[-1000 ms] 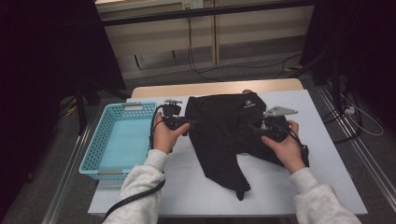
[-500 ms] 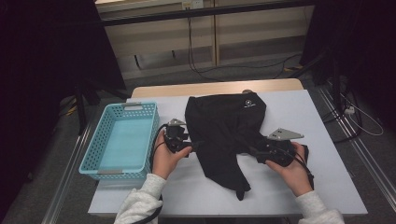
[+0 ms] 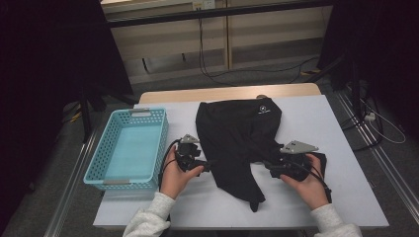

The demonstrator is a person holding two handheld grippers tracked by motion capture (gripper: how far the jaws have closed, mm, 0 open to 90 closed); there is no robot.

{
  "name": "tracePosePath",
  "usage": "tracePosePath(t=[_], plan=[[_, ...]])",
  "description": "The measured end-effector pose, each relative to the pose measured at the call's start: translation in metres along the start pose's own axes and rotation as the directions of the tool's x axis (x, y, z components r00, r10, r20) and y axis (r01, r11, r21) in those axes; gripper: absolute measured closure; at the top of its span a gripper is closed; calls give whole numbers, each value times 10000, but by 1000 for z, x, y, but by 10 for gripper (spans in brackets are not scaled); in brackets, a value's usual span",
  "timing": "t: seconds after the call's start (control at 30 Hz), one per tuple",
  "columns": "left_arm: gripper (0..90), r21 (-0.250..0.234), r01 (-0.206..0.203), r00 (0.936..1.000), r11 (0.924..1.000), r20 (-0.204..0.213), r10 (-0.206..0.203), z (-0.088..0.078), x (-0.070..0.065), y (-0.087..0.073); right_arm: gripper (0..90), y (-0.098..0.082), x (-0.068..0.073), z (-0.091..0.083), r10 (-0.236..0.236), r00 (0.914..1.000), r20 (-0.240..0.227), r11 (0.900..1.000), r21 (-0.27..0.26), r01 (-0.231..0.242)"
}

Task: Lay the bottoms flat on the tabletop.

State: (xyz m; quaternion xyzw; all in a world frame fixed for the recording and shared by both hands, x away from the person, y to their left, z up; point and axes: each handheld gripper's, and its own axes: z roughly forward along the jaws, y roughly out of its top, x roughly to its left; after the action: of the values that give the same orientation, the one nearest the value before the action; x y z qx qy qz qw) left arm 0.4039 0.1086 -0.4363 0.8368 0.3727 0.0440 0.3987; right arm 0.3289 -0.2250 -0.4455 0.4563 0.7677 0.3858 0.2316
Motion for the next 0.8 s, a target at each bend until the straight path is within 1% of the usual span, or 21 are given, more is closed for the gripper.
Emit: tracePosePath(t=[0.07, 0.1, 0.13, 0.2, 0.27, 0.33, 0.4, 0.43, 0.47, 0.53, 0.57, 0.6, 0.63, 0.7, 0.73, 0.77, 0.8], plan=[[165, -6, -130, 9999, 9999, -25, 130, -2, 0, 1, 312, 0, 1, -1, -47, 10000, -21, 10000, 12, 47], [165, -27, -112, 9999, 9999, -8, 112, -3, 0, 1, 341, 0, 1, -2, -62, 9999, -119, 10000, 3, 62], [165, -113, -129, 9999, 9999, -88, 128, -3, 0, 1, 366, 0, 2, -2, -75, 9997, -241, 10000, 12, 75], [165, -73, -168, 9998, 9998, -94, 168, -5, 0, 2, 394, 0, 5, -3, -111, 9990, -442, 9999, 40, 113], [165, -116, -204, 9996, 9997, -184, 202, -6, 0, 2, 449, 0, 9, -3, -69, 9979, -644, 9999, 123, 77], [166, -133, -249, 9995, 9996, -174, 247, -6, -1, 2, 485, 1, 12, -3, -208, 9961, -856, 9997, 101, 217], [167, -136, -173, 9998, 9998, -129, 171, -4, -3, 1, 508, 3, 16, -1, -328, 9951, -933, 9994, 111, 339], [167, -57, -285, 9993, 9996, -253, 284, -3, -3, 1, 510, 3, 18, 0, -355, 9948, -956, 9992, 148, 371], [168, 10, -278, 9996, 9996, -77, 278, -2, -3, 0, 514, 3, 20, 2, -396, 9944, -977, 9990, 158, 413], [170, -17, -245, 9996, 9997, -114, 244, 0, -4, -1, 519, 3, 24, 6, -497, 9925, -1116, 9982, 282, 531], [170, 79, -329, 9994, 9994, -68, 329, -1, -4, -1, 519, 2, 26, 8, -550, 9917, -1164, 9977, 339, 593], [171, 0, -283, 9995, 9996, -107, 283, 0, -6, -1, 517, 2, 28, 9, -583, 9911, -1201, 9972, 399, 634], [171, 45, -397, 9992, 9992, -103, 397, 0, -6, -1, 510, 2, 30, 11, -637, 9905, -1220, 9965, 454, 697], [174, -28, -376, 9993, 9993, 4, 376, 3, -10, 0, 488, 1, 33, 13, -815, 9887, -1257, 9947, 523, 887], [180, -82, -390, 9992, 9992, 68, 391, 5, -13, 1, 462, 1, 33, 14, -925, 9882, -1221, 9936, 531, 995], [193, -49, -630, 9979, 9980, 116, 630, 6, -15, 2, 445, 1, 32, 14, -954, 9887, -1154, 9933, 541, 1022], [218, -60, -769, 9968, 9970, 222, 770, 8, -19, 2, 428, 1, 31, 14, -887, 9900, -1100, 9941, 531, 949]])
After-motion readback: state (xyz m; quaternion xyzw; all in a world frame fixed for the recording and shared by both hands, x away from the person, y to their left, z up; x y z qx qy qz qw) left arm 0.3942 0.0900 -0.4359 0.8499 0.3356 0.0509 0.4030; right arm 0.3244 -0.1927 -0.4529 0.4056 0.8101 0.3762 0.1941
